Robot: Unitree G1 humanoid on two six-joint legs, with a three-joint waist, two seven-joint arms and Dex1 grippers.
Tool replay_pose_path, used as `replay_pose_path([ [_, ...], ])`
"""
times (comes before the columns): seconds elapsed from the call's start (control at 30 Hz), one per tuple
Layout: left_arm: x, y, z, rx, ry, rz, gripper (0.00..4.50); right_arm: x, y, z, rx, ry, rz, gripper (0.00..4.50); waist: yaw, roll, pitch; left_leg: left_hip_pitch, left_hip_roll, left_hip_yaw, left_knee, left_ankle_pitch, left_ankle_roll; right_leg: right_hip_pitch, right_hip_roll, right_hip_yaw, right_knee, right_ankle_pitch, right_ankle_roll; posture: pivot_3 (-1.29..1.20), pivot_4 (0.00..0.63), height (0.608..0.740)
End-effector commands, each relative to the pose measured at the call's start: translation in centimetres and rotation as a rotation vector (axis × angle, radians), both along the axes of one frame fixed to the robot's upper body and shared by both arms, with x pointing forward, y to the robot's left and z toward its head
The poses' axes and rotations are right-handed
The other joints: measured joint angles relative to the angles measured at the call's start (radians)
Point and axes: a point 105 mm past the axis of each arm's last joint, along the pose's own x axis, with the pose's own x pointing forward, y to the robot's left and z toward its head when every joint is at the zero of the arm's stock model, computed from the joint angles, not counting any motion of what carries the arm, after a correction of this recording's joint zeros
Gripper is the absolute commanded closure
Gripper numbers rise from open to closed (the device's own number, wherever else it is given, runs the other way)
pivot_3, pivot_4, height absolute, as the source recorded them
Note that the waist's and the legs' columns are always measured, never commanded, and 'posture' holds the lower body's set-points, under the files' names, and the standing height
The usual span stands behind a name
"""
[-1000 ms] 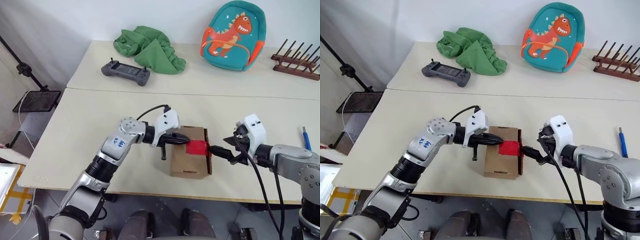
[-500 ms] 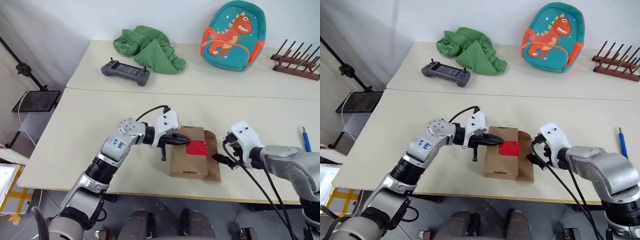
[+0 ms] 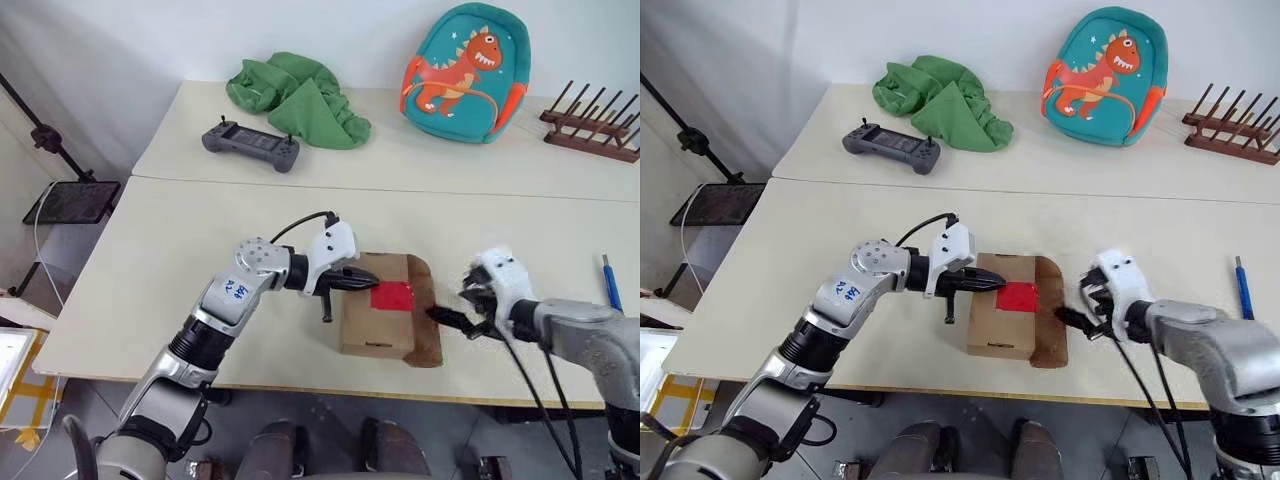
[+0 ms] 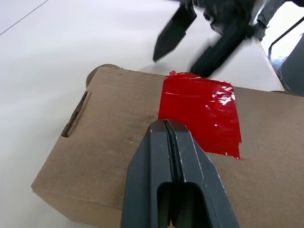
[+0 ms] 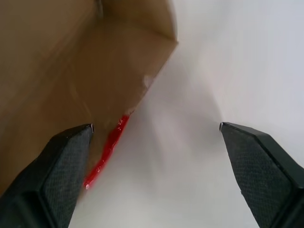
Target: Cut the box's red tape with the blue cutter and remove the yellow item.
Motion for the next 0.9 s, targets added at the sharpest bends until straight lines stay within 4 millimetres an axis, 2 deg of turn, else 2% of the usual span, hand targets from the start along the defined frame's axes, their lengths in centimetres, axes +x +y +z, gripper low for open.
replay_pose_path([
  [0.03, -0.1, 0.9, -2.6, 0.073, 0.08, 0.038, 4.5, -0.7, -1.0, 0.7, 0.132, 0.027, 0.04, 0.05, 0.0, 0.0, 0.0, 0.0, 0.0, 0.0, 0.0, 0.0, 0.0, 0.0, 0.0, 0.0, 0.0, 0.0, 0.0, 0.0, 0.15, 0.74],
  [0.13, -0.2, 1.0, -2.6, 0.071, 0.08, 0.039, 4.5, -1.0, -0.3, 0.4, 0.225, 0.056, 0.096, 0.05, -0.001, 0.0, 0.0, 0.0, 0.001, 0.0, -0.002, 0.0, 0.0, 0.0, -0.001, 0.0, -0.002, 0.0, 0.0, 0.0, 0.15, 0.74],
  [0.3, -0.3, 1.1, -2.5, 0.067, 0.08, 0.041, 4.5, -0.5, 0.3, -1.9, 0.3, 0.133, 0.107, 0.05, -0.002, 0.0, 0.0, 0.0, 0.001, 0.0, -0.002, 0.0, 0.0, 0.0, -0.001, 0.0, -0.002, 0.0, 0.0, 0.0, 0.15, 0.74],
  [0.4, -0.5, 1.2, -2.4, 0.066, 0.079, 0.044, 4.5, -0.2, 2.0, -2.4, 0.378, 0.176, 0.154, 0.05, -0.007, -0.002, -0.001, 0.002, 0.002, 0.001, -0.002, -0.001, -0.001, 0.001, -0.001, 0.001, -0.002, 0.0, 0.0, 0.0, 0.15, 0.74],
  [0.5, -0.1, 1.5, -2.2, 0.06, 0.079, 0.064, 4.5, -1.1, 4.1, -2.6, 0.427, 0.244, 0.257, 0.05, -0.007, -0.002, -0.002, 0.004, 0.003, 0.001, -0.002, -0.003, -0.005, 0.001, -0.001, 0.002, -0.003, 0.0, -0.001, 0.0, 0.15, 0.74],
  [0.6, 0.1, 1.6, -2.2, 0.053, 0.08, 0.077, 4.5, -1.6, 4.8, -4.1, 0.389, 0.32, 0.275, 0.66, -0.005, -0.002, -0.002, 0.006, 0.004, 0.002, -0.003, -0.003, -0.005, 0.002, 0.0, 0.002, -0.002, -0.002, -0.004, 0.0, 0.15, 0.74],
  [0.87, -0.2, 1.5, -2.2, 0.047, 0.084, 0.068, 4.5, -1.0, 5.0, -5.1, 0.332, 0.402, 0.286, 3.3, -0.006, -0.003, -0.002, 0.011, 0.005, 0.003, -0.008, -0.004, -0.007, 0.003, 0.0, 0.003, -0.003, -0.003, -0.005, 0.0, 0.15, 0.74],
  [0.9, -0.1, 1.5, -2.1, 0.035, 0.091, 0.075, 4.5, -0.9, 5.3, -5.0, 0.345, 0.425, 0.298, 3.3, -0.006, -0.003, -0.002, 0.011, 0.005, 0.004, -0.008, -0.004, -0.007, 0.003, 0.0, 0.003, -0.003, -0.003, -0.005, 0.0, 0.15, 0.74],
])
